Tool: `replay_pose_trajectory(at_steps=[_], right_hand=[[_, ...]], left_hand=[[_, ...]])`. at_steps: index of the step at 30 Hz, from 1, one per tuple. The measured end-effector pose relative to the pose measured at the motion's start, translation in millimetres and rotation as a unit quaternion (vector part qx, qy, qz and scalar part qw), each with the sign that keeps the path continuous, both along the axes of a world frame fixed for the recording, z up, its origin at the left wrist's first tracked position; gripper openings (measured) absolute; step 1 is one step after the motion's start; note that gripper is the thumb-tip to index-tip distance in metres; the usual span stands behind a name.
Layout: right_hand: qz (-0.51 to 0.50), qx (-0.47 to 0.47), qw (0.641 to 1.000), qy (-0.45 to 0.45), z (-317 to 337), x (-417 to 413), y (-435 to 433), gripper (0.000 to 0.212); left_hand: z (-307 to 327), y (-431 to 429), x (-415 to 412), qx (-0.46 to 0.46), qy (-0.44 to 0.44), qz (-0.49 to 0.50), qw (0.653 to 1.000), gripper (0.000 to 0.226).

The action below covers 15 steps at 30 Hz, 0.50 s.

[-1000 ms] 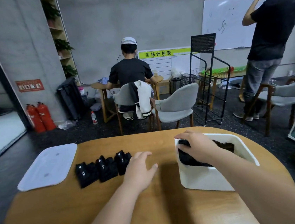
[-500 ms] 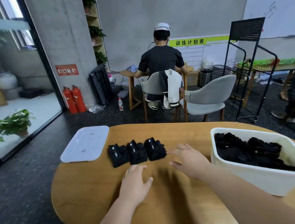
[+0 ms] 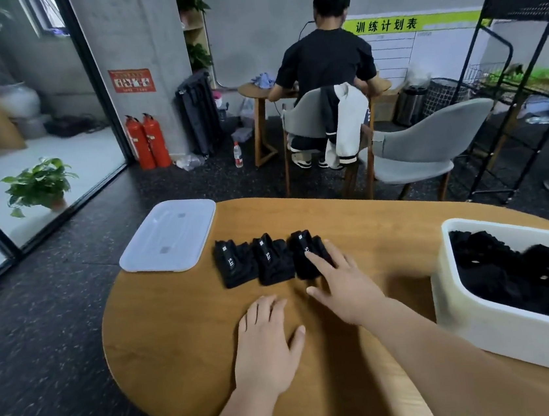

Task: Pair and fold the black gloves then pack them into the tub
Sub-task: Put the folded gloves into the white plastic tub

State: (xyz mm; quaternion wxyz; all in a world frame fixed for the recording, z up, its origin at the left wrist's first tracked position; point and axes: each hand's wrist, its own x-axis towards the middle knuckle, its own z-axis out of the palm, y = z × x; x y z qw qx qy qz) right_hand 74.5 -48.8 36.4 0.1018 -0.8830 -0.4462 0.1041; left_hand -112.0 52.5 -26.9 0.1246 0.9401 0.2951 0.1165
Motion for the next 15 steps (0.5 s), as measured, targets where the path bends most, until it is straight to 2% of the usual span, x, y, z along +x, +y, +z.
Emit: replay_pose_trajectory(at_steps=[6,15], right_hand=[[-0.005,-0.038,0.999,-0.029,-32,8,13,0.079],[-0.06,0.035,0.996,-0.056,-55,-8,-4,0.072]], left_hand=[[2,0,2,0.002,0.008,0.008,1.0,0.064],[2,0,2,-0.002,0.011,0.006,1.0,0.063]])
